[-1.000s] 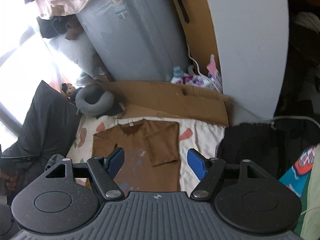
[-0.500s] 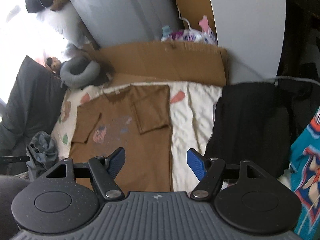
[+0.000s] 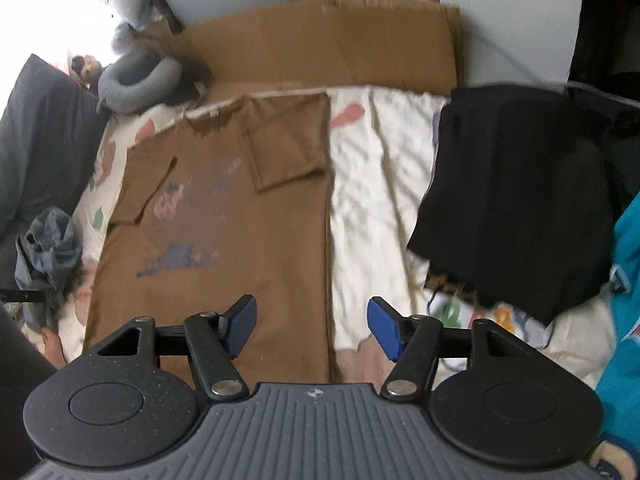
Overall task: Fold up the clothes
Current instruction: 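Lower both open tools to the hem of the brown shirt, then close the right tool on the shirt hem while the left tool closes on the hem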
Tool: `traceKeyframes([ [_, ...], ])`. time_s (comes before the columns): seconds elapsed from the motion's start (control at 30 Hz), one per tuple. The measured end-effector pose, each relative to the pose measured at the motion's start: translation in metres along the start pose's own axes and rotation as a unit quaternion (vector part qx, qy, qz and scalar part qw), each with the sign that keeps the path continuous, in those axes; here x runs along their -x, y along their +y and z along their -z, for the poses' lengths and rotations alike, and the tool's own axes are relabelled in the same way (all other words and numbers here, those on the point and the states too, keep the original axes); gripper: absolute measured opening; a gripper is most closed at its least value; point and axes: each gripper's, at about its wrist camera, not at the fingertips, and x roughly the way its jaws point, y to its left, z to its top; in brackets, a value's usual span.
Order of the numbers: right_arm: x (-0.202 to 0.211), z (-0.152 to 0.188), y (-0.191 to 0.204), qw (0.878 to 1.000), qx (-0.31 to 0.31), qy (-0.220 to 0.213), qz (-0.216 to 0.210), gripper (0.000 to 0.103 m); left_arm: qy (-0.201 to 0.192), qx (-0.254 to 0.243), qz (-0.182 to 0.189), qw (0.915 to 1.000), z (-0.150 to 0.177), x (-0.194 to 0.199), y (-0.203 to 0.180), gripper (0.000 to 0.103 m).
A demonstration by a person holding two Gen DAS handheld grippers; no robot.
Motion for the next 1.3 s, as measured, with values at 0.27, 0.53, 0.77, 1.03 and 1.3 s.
traceKeyframes([
  [0.27,-0.052,0.043,-0.019,0.999,-0.006,0.045,-0.013,0.058,0.039,0.020,-0.015,0.9989,0.028,-0.038,0.018,0.065],
  [0.53,-0.103,0.092,-0.034,0.996,-0.026,0.087,-0.021,0.042,0.067,0.017,-0.035,0.9970,0.049,-0.065,0.025,0.057],
  [0.77,-0.140,0.122,-0.043,0.993,-0.023,0.117,-0.024,0.035,0.085,0.026,-0.048,0.9949,0.060,-0.083,0.026,0.052],
  [1.03,-0.165,0.137,-0.047,0.989,-0.008,0.146,-0.031,0.035,0.092,0.038,-0.071,0.9925,0.069,-0.088,0.037,0.046],
  [1.3,-0.177,0.128,-0.049,0.985,-0.015,0.162,-0.061,0.035,0.089,0.053,-0.066,0.9924,0.074,-0.084,0.045,0.041],
])
